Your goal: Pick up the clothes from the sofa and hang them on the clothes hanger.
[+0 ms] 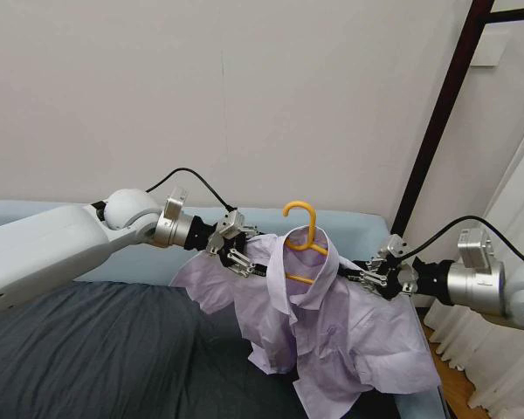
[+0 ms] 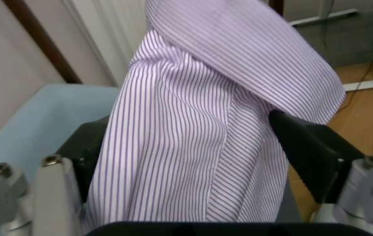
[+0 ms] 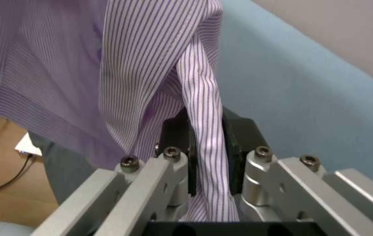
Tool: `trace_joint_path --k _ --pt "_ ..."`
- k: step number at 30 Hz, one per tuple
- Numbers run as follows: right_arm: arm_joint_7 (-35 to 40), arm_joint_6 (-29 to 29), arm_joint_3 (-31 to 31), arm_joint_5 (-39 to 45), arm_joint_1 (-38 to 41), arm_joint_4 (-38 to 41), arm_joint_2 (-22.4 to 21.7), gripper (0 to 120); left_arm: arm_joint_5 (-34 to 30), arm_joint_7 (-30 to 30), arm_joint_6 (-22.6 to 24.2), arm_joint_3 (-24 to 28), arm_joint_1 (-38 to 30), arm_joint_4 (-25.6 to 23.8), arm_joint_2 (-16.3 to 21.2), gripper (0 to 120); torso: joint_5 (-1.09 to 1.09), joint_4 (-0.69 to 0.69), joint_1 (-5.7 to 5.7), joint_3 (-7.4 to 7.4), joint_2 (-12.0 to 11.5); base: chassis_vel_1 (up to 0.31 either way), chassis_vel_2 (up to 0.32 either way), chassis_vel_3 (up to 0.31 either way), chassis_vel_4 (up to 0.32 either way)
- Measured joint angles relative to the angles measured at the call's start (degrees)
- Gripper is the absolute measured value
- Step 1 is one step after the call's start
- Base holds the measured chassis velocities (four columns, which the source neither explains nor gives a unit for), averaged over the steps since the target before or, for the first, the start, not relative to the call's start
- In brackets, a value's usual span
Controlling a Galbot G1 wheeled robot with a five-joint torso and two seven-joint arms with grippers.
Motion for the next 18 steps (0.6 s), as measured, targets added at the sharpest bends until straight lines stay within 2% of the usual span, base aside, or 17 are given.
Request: trace_joint_path --k 3,9,11,13,18 --pt "1.2 -0.4 -1.3 -0.3 0.5 0.2 2.1 7 0.4 -0.7 0.0 -2.0 1.9 -0.7 0.5 98 -0.01 0.0 0.0 0.0 0.0 0.0 0.0 0.0 0.0" --pt "1.7 0.7 -5.4 -2.8 1.4 -0.7 6.5 7 1.4 -1.7 -0.2 -3.2 3.8 -2.4 2.8 100 0.0 0.0 0.0 0.0 0.0 0.0 0.0 0.0 0.0" --pt "1.8 0.8 -8.2 -5.0 2.9 -2.4 10.4 7 2.4 -2.5 -0.3 -4.1 5.5 -3.5 4.6 100 0.0 0.01 0.0 0.0 0.0 0.0 0.0 0.0 0.0" --pt "1.7 0.8 -9.2 -5.8 3.6 -3.1 11.6 7 2.6 -2.9 -0.4 -4.7 6.1 -3.7 5.1 100 0.0 0.01 0.0 0.01 0.0 0.0 0.0 0.0 0.0" --pt "-0.1 0.8 -18.2 -10.6 10.7 -9.8 17.6 7 4.8 -5.1 -0.7 -9.7 11.7 -5.2 9.4 100 -0.01 0.0 0.0 0.0 0.0 0.0 0.0 0.0 0.0"
